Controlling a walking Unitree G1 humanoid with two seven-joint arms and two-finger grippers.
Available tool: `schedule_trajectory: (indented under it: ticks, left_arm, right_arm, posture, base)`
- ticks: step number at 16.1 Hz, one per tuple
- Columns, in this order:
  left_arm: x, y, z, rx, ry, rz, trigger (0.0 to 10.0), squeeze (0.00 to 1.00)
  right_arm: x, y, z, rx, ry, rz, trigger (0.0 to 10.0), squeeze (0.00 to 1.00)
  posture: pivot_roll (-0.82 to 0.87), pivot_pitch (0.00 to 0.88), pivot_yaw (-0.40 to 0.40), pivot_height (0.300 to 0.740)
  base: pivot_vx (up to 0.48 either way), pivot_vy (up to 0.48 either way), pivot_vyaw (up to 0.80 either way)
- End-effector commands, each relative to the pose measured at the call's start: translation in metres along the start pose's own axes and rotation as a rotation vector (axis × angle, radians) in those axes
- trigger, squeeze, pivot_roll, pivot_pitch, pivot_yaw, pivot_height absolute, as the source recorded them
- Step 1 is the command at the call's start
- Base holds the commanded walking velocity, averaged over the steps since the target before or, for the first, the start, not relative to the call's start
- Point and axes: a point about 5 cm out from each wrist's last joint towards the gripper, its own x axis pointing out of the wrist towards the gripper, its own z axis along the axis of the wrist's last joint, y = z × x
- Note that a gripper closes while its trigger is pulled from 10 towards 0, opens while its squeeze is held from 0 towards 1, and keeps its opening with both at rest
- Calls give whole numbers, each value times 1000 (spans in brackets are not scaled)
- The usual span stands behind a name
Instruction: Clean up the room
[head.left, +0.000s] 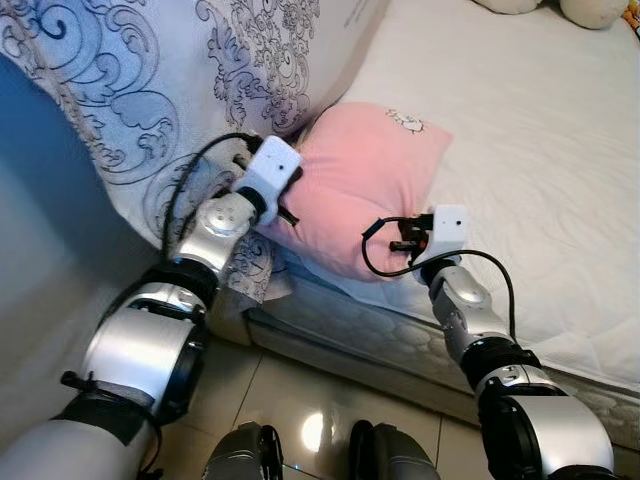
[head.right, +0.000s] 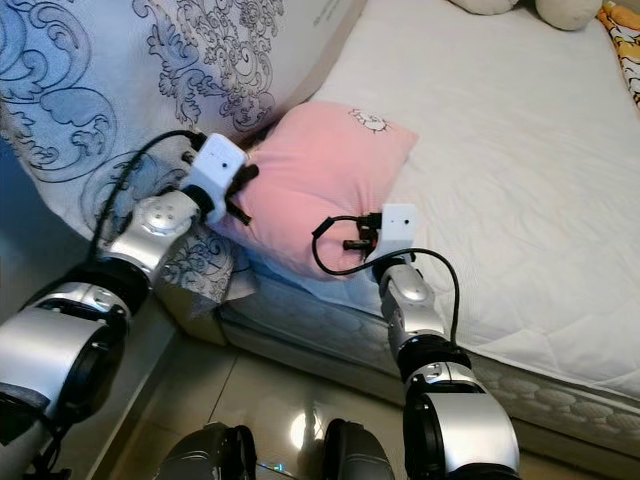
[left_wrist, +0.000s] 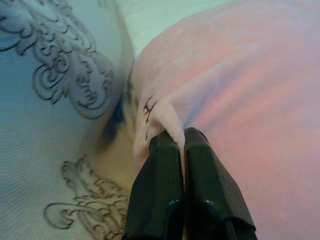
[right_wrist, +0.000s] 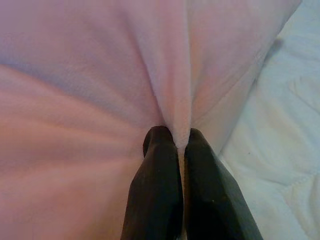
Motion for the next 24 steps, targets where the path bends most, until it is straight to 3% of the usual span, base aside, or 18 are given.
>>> schedule_trajectory:
  ticks: [1,2,4,5,10,14,15,18,21,24]
  left_arm:
    - [-3,29,13,-38,-24,106,10000,0]
    - [-3,29,13,-45,-26,99,10000,0]
    - [0,6,5,-57,-28,11,10000,0]
    - [1,-16,-4,-123,-22,-37,10000,0]
    - [2,-55,-18,-304,-4,-103,10000,0]
    - [1,-51,-22,-311,16,-61,10000,0]
    - [1,-47,-21,-329,11,-43,10000,1000]
    - [0,-43,-21,-337,7,-28,10000,1000]
    - [1,-37,-12,-260,-49,-18,10000,1000]
    - [2,-28,-3,-245,-87,-13,10000,1000]
  right_arm:
    - [-1,-3,-4,14,23,-12,10000,0]
    - [-1,-2,-4,12,23,-8,10000,0]
    - [-3,-8,-4,-16,35,-26,10000,0]
    - [-3,-16,-2,-53,46,-47,10000,0]
    - [-5,-36,5,-143,74,-74,10000,0]
    - [-4,-36,8,-143,73,-78,10000,0]
    - [-3,-33,9,-130,66,-77,10000,0]
    - [-2,-30,9,-110,53,-77,10000,0]
    - [-3,-29,7,-111,50,-71,10000,0]
    - [-4,-30,9,-115,43,-67,10000,0]
  posture:
    - [-43,168,-54,710]
    - [-41,168,-54,710]
    - [-38,166,-55,710]
    - [-38,167,-60,710]
    - [-39,167,-68,710]
    - [-38,162,-66,710]
    - [-38,160,-64,710]
    - [-36,158,-64,710]
    - [-41,160,-60,710]
    - [-44,158,-58,710]
  base:
    - [0,0,0]
    - [0,0,0]
    - [0,0,0]
    - [0,0,0]
    - [0,0,0]
    - [0,0,0]
    - [0,0,0]
    - [0,0,0]
    - [0,0,0]
    - [0,0,0]
